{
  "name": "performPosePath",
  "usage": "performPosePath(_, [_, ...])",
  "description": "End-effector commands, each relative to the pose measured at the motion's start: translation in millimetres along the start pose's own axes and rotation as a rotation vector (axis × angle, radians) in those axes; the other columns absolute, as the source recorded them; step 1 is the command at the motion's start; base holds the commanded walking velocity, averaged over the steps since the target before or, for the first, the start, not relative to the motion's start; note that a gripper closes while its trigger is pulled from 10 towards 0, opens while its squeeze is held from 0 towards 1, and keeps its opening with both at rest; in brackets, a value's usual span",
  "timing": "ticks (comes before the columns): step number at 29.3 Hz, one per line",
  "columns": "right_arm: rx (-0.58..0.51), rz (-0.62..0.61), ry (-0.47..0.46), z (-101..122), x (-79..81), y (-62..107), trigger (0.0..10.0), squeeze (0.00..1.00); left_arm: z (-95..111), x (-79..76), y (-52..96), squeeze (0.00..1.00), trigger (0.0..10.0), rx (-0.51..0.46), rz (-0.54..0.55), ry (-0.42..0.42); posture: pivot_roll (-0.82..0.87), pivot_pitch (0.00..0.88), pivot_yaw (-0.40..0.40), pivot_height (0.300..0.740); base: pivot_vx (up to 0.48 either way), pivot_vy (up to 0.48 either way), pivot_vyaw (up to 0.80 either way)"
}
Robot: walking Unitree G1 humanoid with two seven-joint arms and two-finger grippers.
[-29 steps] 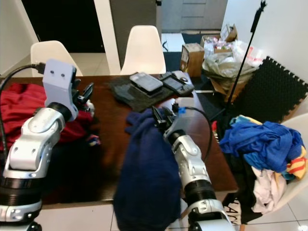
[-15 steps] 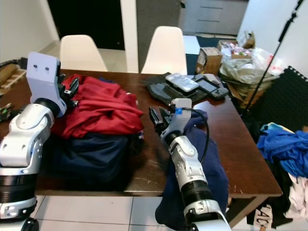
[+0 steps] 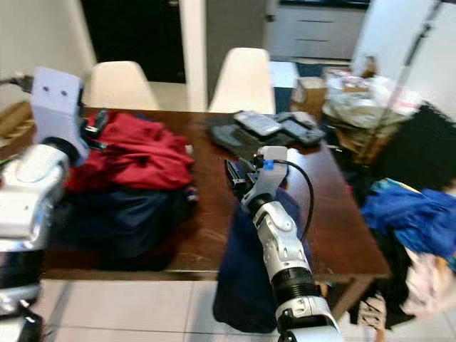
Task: Hang hanger
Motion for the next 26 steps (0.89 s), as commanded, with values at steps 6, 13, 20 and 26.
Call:
performPosePath(6, [0.008,0.002,-0.001,-1,1.4,-0.1,10.0,0.00,-25,40.2,-16.3,1.00,10.0,0.171,-0.030,-0.104,0.12,0.000,-0.041,0.740,0.000,0.000,0.00])
performPosePath(13, [0.009,-0.004,-0.002,-2,0.9,2.4,10.0,0.00,-14,41.3,-21.2,1.00,10.0,0.139,-0.046,-0.095,0.11,0.000,-0.032,0.740,0.000,0.000,0.00])
performPosePath(20, [0.010,-0.011,0.000,-2,-1.6,4.8,10.0,0.00,-6,25.2,-23.3,0.00,10.0,0.076,-0.058,0.005,0.10,0.000,-0.032,0.740,0.000,0.000,0.00])
performPosePath(26, [0.012,-0.013,0.004,-3,-3.0,5.8,10.0,0.00,-2,9.3,-21.6,0.00,10.0,0.036,-0.078,0.084,0.10,0.000,-0.034,0.740,0.000,0.000,0.00])
Point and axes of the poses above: a point about 5 cm out from each wrist's last joint towards the gripper, its own y axis pointing back from the gripper into the wrist, its own z axis along the axis of the wrist's last joint, x = y × z, the point moved 6 cm from there along -y, pointing out of the wrist towards the gripper, and after that the axes turned 4 degrees about -y, right-handed, at the moved point
